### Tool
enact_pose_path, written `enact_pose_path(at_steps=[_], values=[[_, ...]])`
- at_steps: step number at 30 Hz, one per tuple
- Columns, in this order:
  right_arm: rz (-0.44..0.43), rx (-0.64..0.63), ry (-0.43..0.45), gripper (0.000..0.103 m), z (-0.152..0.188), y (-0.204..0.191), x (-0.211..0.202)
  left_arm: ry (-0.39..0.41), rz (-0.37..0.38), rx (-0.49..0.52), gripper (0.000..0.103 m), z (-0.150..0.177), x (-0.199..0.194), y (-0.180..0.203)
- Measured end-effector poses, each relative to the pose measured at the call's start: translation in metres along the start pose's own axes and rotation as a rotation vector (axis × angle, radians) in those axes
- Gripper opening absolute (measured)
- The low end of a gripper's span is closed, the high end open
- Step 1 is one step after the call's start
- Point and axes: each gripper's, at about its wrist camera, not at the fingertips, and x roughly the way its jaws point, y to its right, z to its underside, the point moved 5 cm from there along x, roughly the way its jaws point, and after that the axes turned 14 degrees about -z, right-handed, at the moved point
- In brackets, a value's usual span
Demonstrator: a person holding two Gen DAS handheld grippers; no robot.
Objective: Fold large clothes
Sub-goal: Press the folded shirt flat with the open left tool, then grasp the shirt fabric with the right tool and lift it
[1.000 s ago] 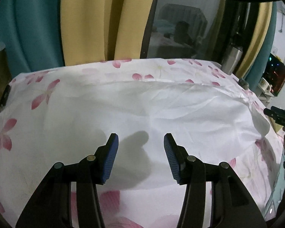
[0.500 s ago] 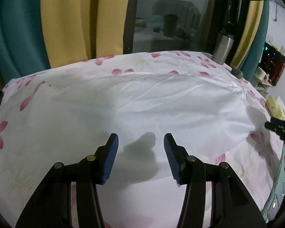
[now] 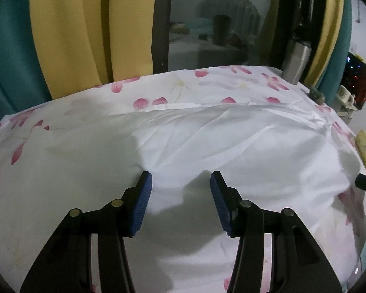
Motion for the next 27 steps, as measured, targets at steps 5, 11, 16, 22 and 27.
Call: enact_pose_path(at_steps=[5,11,16,22,27], values=[[-0.018,0.017,0.028,0.103,-0.018,-0.003,0.018,-0.019,-0.010,0.006,0.053,-0.005,0.013,0.000],[-0.176,0.121,0.078,0.103,-0.047,-0.006,0.043,-0.023,-0.067,0.047,0.053,-0.003,0.027,0.007],[-0.173,0.106,0.079,0.103,-0.063,-0.017,0.066,-0.031,-0.076,0.030,0.052,-0.004,0.029,0.009],[-0.153,-0.030,0.021,0.094,-0.064,-0.045,0.089,-0.032,-0.078,0.034,0.052,-0.004,0.029,0.009],[-0.224,-0.100,-0.032,0.036,-0.060,-0.061,0.105,-0.031,-0.079,0.034,0.052,-0.004,0.028,0.009]])
